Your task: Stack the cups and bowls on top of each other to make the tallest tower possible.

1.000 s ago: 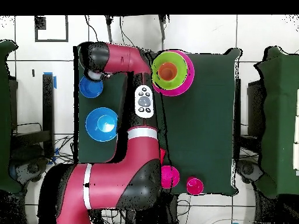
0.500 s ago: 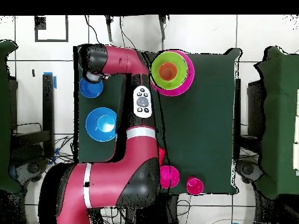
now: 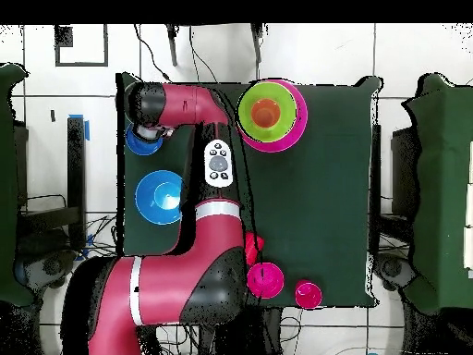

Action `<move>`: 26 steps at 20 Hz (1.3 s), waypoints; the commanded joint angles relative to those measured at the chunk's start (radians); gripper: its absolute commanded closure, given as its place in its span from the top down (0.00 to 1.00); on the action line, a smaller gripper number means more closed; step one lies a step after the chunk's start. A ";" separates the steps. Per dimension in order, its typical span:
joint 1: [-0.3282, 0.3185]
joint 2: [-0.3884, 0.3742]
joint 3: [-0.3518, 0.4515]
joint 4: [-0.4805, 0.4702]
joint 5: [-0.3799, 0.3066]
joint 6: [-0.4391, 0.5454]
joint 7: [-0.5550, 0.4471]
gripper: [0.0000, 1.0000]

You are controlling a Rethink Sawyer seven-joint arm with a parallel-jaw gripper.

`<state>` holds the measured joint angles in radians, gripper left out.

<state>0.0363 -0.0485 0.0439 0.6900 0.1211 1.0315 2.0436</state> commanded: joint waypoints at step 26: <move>-0.002 0.031 0.186 0.145 -0.076 -0.069 -0.165 1.00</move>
<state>0.0175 -0.0667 0.1097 0.7874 0.1012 1.0520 2.0436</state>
